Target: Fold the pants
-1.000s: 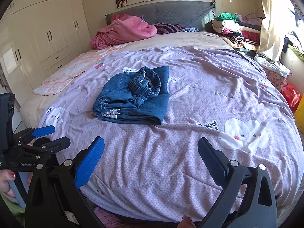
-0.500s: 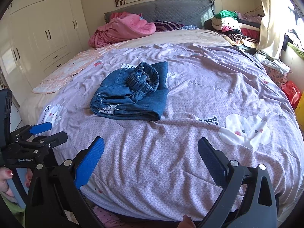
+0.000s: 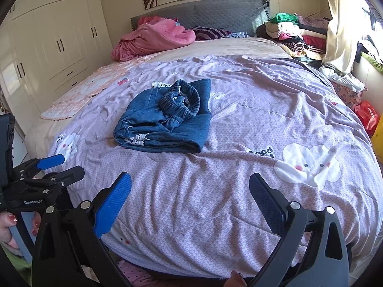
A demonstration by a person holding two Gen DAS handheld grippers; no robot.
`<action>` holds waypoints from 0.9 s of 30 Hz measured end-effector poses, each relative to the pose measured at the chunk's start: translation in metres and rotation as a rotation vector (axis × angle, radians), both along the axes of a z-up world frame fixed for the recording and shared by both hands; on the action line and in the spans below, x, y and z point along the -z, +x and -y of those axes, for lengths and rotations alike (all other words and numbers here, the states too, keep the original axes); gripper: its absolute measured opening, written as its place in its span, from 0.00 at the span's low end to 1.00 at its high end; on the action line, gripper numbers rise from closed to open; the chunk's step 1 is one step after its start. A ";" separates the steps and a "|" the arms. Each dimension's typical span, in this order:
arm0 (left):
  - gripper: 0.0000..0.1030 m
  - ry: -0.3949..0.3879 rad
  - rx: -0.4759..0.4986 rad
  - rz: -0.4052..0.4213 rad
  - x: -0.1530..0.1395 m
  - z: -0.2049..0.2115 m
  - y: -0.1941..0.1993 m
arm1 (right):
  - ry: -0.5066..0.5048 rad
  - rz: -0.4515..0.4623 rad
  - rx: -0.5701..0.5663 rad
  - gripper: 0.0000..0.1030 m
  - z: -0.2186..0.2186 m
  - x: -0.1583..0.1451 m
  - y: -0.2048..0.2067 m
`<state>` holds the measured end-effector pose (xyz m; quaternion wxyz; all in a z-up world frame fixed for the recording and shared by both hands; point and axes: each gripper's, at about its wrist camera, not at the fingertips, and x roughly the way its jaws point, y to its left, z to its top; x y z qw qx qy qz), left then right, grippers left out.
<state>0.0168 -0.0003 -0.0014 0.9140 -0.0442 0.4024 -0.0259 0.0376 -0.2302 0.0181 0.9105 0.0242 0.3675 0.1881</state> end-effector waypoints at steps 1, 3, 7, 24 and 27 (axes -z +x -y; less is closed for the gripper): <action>0.91 0.000 -0.001 -0.001 0.000 0.000 0.000 | 0.001 0.000 0.001 0.95 0.000 0.000 0.000; 0.91 0.003 -0.002 0.000 0.000 0.000 0.000 | 0.000 -0.002 0.001 0.95 0.000 0.000 0.000; 0.91 0.004 -0.003 0.000 0.000 0.000 0.000 | 0.002 -0.002 0.001 0.95 0.001 0.000 0.000; 0.91 0.007 -0.009 0.001 -0.001 -0.004 0.001 | 0.000 0.000 0.006 0.95 0.001 -0.001 0.000; 0.91 0.014 -0.012 -0.001 -0.002 -0.005 0.001 | 0.001 -0.001 0.006 0.95 0.002 -0.001 0.001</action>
